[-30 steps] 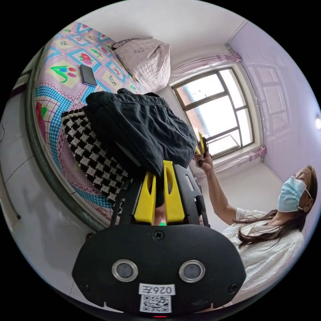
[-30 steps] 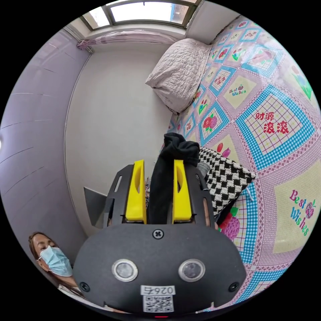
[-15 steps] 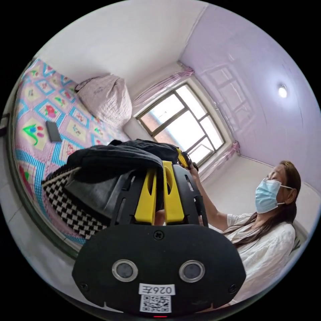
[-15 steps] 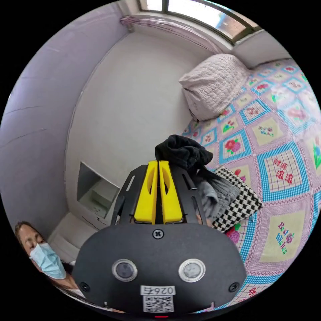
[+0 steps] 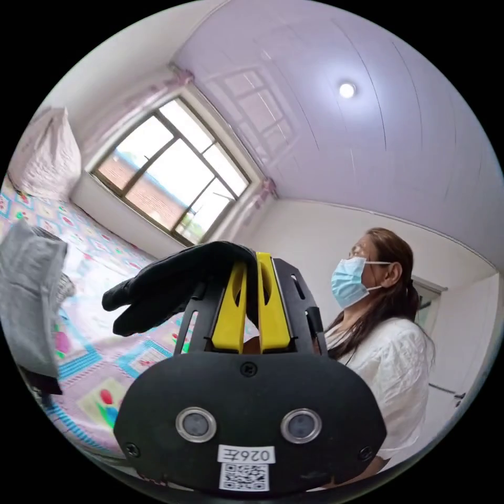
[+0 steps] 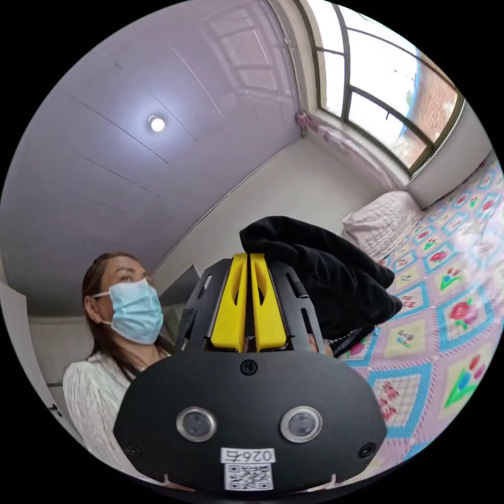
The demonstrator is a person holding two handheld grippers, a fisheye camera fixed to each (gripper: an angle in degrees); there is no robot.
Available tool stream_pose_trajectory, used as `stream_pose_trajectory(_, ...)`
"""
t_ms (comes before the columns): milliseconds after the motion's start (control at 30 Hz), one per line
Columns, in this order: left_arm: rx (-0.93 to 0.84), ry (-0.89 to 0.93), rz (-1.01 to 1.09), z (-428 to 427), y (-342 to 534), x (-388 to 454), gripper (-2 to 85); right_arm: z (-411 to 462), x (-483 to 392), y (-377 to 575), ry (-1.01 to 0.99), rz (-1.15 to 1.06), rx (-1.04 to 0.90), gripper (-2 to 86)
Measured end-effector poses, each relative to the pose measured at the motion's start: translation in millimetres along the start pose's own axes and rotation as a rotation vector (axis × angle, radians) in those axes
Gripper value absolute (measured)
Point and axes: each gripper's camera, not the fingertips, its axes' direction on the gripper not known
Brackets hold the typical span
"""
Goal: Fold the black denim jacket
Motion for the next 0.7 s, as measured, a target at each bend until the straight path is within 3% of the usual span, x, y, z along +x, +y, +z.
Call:
stream_pose_trajectory(200, -0.298, 0.258, -0.292, 205, 103, -51, 1.2, -242, -104, 116, 0.413, 0.093, 0.222, -1.3)
stream_pose_trajectory(367, -0.504, 0.335, -0.446, 342, 173, -88, 1.1, -363, -118, 180, 0.633, 0.33, 0.39, -1.3)
stream_pose_trajectory(533, -0.528, 0.342, -0.415, 403, 162, -114, 1.0, -382, -110, 168, 0.69, 0.326, 0.452, -1.3)
stream_pose_trajectory(700, -0.517, 0.391, -0.059, 436, 88, -96, 1.7, -346, -140, 81, 0.736, -0.003, 0.394, -1.3)
